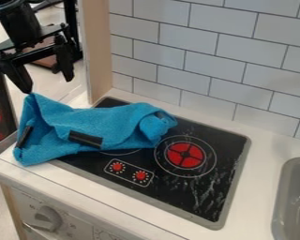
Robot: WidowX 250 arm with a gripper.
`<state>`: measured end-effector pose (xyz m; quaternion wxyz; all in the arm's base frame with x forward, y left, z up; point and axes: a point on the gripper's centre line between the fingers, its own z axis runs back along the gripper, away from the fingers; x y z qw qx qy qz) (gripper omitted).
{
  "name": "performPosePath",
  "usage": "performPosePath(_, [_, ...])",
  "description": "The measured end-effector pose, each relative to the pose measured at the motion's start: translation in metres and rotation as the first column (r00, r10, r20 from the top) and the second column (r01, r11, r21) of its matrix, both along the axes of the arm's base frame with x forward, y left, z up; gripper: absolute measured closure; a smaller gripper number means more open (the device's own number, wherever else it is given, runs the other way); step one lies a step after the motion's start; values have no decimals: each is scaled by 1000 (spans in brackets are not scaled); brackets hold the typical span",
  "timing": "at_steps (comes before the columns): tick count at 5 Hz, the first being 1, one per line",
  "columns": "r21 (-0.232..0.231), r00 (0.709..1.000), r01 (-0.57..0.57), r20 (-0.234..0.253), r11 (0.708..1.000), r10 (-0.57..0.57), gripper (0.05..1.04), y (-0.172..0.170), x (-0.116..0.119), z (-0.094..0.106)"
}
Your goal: Unfold the cloth from the bottom right to the top left
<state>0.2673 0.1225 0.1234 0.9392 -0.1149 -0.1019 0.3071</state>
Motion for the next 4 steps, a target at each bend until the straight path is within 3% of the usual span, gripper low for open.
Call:
performPosePath(1, [-20, 1000, -9, -24, 1000, 9, 85, -2, -4, -10])
performPosePath(2, [-12, 985, -171, 36, 985, 171, 85, -8, -14, -29])
performPosePath(4, [54, 958, -281, 71, 958, 277, 85, -27, -15, -53])
